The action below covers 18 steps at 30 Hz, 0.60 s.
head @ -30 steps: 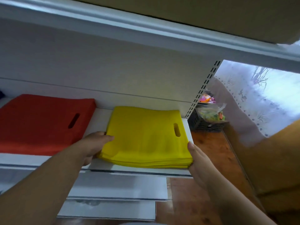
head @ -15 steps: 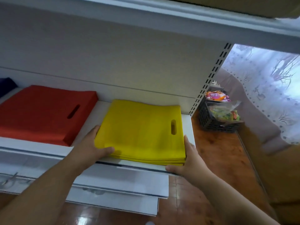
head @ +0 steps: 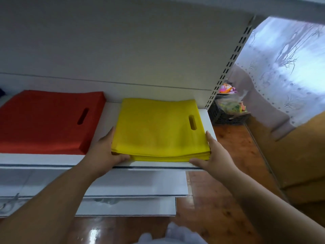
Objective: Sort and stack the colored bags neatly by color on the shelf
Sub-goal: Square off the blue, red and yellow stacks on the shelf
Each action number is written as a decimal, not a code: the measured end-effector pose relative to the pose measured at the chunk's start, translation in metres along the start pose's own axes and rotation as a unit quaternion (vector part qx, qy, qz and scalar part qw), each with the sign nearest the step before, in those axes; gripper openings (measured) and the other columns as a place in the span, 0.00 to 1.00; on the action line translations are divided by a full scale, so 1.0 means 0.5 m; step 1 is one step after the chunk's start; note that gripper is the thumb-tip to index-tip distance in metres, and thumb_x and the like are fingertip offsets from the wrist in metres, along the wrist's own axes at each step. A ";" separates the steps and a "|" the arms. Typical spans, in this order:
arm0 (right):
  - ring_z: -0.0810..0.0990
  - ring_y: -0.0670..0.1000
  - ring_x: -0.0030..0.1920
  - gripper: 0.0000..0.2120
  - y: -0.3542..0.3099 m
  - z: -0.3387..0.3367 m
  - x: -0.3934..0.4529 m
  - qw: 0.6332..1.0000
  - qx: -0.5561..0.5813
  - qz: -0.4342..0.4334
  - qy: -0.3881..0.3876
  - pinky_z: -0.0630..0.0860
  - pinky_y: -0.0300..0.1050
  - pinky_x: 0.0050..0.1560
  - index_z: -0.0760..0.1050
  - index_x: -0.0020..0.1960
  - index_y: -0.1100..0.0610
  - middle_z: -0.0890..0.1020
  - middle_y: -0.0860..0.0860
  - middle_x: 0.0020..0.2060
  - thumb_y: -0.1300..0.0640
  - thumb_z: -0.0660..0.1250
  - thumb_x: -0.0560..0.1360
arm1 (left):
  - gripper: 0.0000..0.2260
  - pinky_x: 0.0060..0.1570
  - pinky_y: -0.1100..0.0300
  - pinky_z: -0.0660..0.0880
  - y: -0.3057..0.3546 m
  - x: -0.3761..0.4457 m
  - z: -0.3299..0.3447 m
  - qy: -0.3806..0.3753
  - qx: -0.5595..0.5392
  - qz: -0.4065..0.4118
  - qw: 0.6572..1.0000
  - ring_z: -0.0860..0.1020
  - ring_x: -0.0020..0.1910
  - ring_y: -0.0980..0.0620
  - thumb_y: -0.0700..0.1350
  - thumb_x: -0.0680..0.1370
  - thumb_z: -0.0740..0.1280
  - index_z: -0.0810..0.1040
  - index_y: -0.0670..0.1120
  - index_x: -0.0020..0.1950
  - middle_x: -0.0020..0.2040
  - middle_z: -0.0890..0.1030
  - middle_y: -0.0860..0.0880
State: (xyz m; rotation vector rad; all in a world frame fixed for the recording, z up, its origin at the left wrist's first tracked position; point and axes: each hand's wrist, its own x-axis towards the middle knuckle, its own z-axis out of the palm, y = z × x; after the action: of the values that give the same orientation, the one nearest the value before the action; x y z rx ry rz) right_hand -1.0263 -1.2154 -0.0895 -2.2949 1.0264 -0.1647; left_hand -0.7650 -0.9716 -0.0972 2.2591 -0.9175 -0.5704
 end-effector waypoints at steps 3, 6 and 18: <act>0.73 0.52 0.67 0.52 -0.005 -0.002 -0.005 1.000 0.007 0.016 0.025 0.72 0.48 0.64 0.51 0.80 0.51 0.69 0.49 0.73 0.39 0.76 0.66 | 0.43 0.44 0.78 0.66 0.008 -0.006 0.001 0.020 -0.026 0.052 0.998 0.73 0.56 0.55 0.46 0.69 0.79 0.59 0.51 0.78 0.60 0.73 0.56; 0.66 0.52 0.73 0.56 -0.015 -0.001 -0.011 1.000 -0.025 0.012 0.002 0.67 0.48 0.67 0.47 0.80 0.49 0.65 0.49 0.75 0.42 0.79 0.64 | 0.40 0.40 0.70 0.64 0.022 -0.013 0.002 0.042 -0.034 0.069 0.996 0.70 0.52 0.57 0.44 0.71 0.78 0.61 0.49 0.77 0.59 0.73 0.55; 0.73 0.53 0.64 0.54 -0.017 0.001 -0.007 0.998 -0.052 0.008 0.038 0.74 0.49 0.60 0.49 0.80 0.46 0.65 0.49 0.73 0.44 0.80 0.64 | 0.44 0.46 0.65 0.73 -0.012 -0.012 0.001 0.008 -0.101 0.087 0.991 0.77 0.53 0.63 0.48 0.65 0.82 0.61 0.60 0.74 0.59 0.79 0.60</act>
State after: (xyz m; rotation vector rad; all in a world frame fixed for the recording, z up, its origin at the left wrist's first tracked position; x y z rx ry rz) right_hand -1.0231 -1.2082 -0.0843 -2.3894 1.1155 -0.1968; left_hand -0.7664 -0.9642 -0.1007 1.9790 -0.9912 -0.5386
